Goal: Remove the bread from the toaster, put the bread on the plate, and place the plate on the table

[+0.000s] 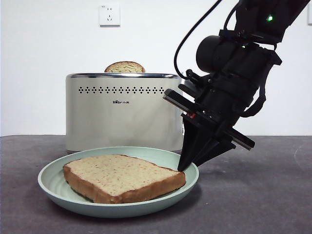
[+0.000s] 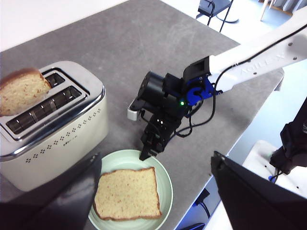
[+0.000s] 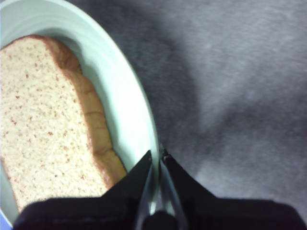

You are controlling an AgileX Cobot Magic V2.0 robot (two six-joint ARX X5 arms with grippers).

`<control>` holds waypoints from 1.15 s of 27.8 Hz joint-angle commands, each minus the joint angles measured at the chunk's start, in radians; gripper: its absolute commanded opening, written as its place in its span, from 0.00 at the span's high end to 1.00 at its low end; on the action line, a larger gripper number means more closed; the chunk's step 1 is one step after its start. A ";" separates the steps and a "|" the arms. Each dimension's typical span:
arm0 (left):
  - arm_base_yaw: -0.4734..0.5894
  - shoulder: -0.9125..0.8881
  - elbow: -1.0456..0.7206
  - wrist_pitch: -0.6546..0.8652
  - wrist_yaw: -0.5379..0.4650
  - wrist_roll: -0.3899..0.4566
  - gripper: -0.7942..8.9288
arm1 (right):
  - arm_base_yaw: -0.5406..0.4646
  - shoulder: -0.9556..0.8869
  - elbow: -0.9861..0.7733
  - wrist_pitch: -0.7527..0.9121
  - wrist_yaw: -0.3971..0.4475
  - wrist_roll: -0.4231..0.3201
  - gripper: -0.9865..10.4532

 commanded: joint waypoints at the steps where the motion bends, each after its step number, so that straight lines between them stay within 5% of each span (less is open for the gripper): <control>1: -0.003 -0.002 0.000 0.001 -0.003 -0.004 0.53 | -0.012 0.013 0.001 0.012 0.018 -0.020 0.92; 9: -0.003 -0.001 0.000 0.007 -0.002 -0.004 0.53 | -0.016 0.013 0.001 0.014 0.019 -0.021 0.90; 13: -0.003 -0.001 0.000 0.006 -0.002 -0.004 0.53 | -0.018 0.013 0.001 0.020 0.020 -0.020 0.67; 15: -0.003 -0.001 0.000 0.005 -0.002 -0.004 0.53 | -0.018 0.013 0.001 0.020 0.022 -0.020 0.64; 32: -0.003 0.020 0.000 0.030 -0.011 0.019 0.53 | -0.031 -0.201 0.045 -0.078 0.014 -0.008 0.64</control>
